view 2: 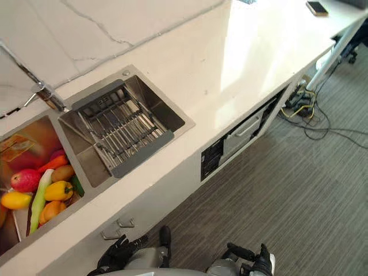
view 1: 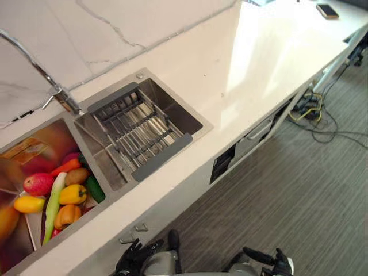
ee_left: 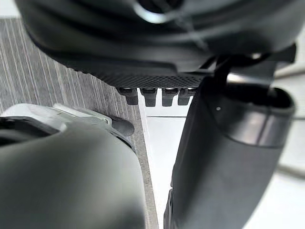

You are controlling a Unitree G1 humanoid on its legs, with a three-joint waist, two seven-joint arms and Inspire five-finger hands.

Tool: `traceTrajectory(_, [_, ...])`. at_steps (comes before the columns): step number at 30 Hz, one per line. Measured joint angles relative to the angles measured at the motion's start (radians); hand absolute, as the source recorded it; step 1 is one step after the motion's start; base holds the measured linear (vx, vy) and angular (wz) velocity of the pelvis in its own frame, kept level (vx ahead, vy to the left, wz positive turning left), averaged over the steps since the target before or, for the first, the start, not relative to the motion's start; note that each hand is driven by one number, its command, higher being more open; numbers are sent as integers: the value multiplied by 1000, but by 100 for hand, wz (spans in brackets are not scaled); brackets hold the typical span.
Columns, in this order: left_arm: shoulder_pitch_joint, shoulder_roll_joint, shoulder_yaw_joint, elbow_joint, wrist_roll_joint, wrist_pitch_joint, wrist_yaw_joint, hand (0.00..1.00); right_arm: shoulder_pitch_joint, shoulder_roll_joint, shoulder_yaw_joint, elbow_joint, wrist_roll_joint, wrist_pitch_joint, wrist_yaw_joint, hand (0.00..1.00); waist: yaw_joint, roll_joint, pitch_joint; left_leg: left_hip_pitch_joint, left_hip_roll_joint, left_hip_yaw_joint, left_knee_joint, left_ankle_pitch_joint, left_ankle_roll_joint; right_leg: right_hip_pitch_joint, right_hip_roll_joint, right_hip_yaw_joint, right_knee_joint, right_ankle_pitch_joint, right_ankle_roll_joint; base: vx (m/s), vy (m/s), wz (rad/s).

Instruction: Walk over to the sink, pick up the cup, carry it to the dishwasher, place the cup inside the dishwasher, then close the dishwasher door

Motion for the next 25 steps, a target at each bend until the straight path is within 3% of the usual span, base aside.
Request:
traceTrajectory(2, [4, 16, -2, 5, 0, 0, 7, 100, -3, 24, -14, -2, -7, -6, 19, 100, -3, -30, -1, 13, -10, -4, 0, -10, 3, -16, -8, 75, 51, -58, -16, 34, 12, 17])
traceTrajectory(4, [2, 34, -5, 6, -1, 3, 7, 100, -3, 42, -19, -2, -28, -17, 49, 100, -25, -48, -2, 23, -10, -46, 0, -13, 2, -19, 59, 217, 34, -113, -49, 36, -35, 62])
traceTrajectory(6, [-11, 56, -6, 12, -2, 8, 15, 100, 21, 71, -15, 5, -41, -39, 81, 100, -45, -88, -13, 27, -20, -127, -1, 5, -4, 21, 135, 351, -31, -111, -68, 130, -81, 103])
traceTrajectory(8, [-12, 68, -10, 11, -8, 15, 24, 100, 25, 73, 9, 20, -41, -55, 96, 100, -43, -105, -21, 25, -24, -164, -2, 5, -5, 47, 146, 365, -49, -98, -71, 151, -63, 75])
traceTrajectory(10, [-13, 71, -17, 8, -18, 22, 51, 100, 24, 68, 34, 20, -40, -96, 113, 100, -48, -105, -21, 13, -20, -221, -3, -2, -4, 48, 166, 437, -5, -114, -164, 92, -4, 90])
traceTrajectory(11, [-13, 60, 11, 7, -22, 24, 60, 100, 25, 66, 45, 19, -40, -112, 115, 100, -51, -104, -21, 15, -19, -260, -2, -20, 4, 19, 169, 513, 87, -135, -212, 55, 14, 88])
traceTrajectory(12, [-12, 43, 31, 8, -26, 25, 64, 100, 26, 64, 49, 15, -40, -117, 115, 100, -54, -101, -21, 18, -15, -283, -2, -21, 7, -6, 175, 566, 159, -136, -240, 75, -4, 120])
traceTrajectory(13, [-12, 28, 80, 10, -26, 30, 67, 100, 44, 68, 54, -1, -39, -128, 115, 100, -58, -89, -22, 25, 9, -343, -2, -23, 7, -47, 226, 689, 224, -161, -235, 82, -49, 101])
traceTrajectory(14, [-12, 26, 98, 9, -25, 32, 69, 100, 52, 73, 65, -13, -39, -132, 114, 100, -54, -94, -24, 25, 13, -362, -2, -25, 5, -44, 252, 720, 183, -175, -215, 79, -133, 106])
traceTrajectory(15, [-11, 21, 135, 9, -25, 39, 73, 100, 57, 85, 89, -36, -39, -137, 111, 100, -47, -117, -23, 24, -1, -373, -1, -28, 1, -37, 280, 736, 84, -145, -197, 56, -168, 60])
traceTrajectory(16, [-9, 10, 179, 13, -23, 45, 83, 100, 52, 100, 89, -43, -39, -136, 119, 100, -41, -131, -27, 32, -7, -348, -1, -32, -1, -17, 258, 704, 68, -146, -166, 65, -134, 41])
traceTrajectory(18, [-1, -18, 219, 13, -24, 44, 99, 100, 44, 96, 91, -56, -41, -129, 132, 100, -41, -119, -36, 47, 11, -272, -1, -34, -3, 3, 256, 687, 63, -146, -164, 84, -52, 13])
traceTrajectory(21, [5, -38, 222, 12, -26, 35, 122, 100, 33, 90, 90, -63, -41, -102, 158, 100, -39, -92, -51, 70, -6, -287, -2, -27, -13, 59, 249, 679, 7, -147, -127, 87, -38, 15])
traceTrajectory(25, [4, -46, 202, 17, -25, 4, 122, 100, 25, 94, 88, -45, -42, -83, 195, 100, -40, -71, -69, 75, -13, -330, -2, -26, -14, 100, 249, 645, -23, -144, -123, 19, -24, 31])
